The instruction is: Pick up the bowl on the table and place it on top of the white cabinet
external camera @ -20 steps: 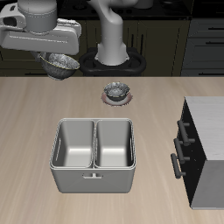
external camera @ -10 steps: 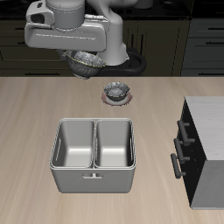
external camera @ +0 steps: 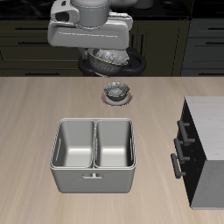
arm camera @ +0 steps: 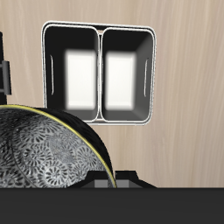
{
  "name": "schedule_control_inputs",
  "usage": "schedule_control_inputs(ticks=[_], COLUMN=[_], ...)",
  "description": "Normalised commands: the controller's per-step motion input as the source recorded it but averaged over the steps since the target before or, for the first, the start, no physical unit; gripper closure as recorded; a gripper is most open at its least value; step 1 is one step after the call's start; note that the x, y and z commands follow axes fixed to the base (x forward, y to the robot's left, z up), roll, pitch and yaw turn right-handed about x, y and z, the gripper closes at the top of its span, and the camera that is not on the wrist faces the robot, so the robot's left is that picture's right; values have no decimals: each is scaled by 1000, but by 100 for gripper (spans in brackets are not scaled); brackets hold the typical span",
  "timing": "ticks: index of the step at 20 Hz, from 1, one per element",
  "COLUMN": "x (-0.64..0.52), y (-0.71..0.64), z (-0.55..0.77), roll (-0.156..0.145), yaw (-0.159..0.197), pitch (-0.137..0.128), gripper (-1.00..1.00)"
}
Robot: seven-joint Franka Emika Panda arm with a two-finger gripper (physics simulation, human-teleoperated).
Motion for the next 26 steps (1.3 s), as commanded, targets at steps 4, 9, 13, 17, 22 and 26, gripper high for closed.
schedule_control_inputs(ticks=[4, 9, 13, 17, 22, 26], x=[18, 80, 80, 28, -27, -25], y=[565, 324, 372, 496, 455, 495], z=[-26, 38, 54, 31, -33, -92], roll=[18, -16, 33, 19, 42, 41], yaw=[-1, -6, -22, 0, 19, 19], pitch=[5, -17, 5, -12, -5, 6], gripper=[100, 100, 100, 100, 100, 100])
